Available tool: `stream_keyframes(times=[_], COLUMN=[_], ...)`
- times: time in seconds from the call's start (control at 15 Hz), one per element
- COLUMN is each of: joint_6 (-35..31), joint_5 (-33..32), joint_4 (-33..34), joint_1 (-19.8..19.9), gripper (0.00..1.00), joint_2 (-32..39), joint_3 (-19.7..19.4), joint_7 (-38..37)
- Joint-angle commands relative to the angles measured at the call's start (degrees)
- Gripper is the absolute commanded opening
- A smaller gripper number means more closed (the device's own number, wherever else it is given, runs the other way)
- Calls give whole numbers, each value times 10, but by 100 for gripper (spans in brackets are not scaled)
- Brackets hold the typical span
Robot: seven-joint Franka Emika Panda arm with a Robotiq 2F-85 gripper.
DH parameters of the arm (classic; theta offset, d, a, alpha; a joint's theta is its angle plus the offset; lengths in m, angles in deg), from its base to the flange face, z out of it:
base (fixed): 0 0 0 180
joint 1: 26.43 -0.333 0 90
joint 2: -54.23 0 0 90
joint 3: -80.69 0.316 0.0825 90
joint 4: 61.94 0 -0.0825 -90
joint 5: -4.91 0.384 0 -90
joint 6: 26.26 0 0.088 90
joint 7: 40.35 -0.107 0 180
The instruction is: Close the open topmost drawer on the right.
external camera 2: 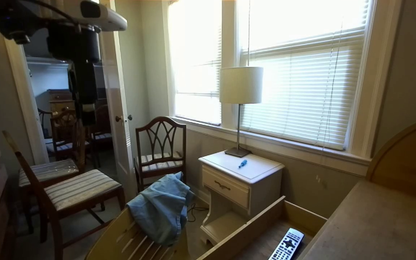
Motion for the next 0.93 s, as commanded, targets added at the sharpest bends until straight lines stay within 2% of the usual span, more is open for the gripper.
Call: stream_keyframes(times=[0.0,0.4,0.6,0.87], joint_6=[-1,-1,-69,-194], joint_5=[-1,-3,-10,-32], joint_4=[-8,-18,-46,-94], joint_1=[0,2,7,23], gripper=[100,100,100,100], joint_2=[1,2,32,109], joint_3=[-5,-6,-9,-19], joint_7=[2,2,-4,-18])
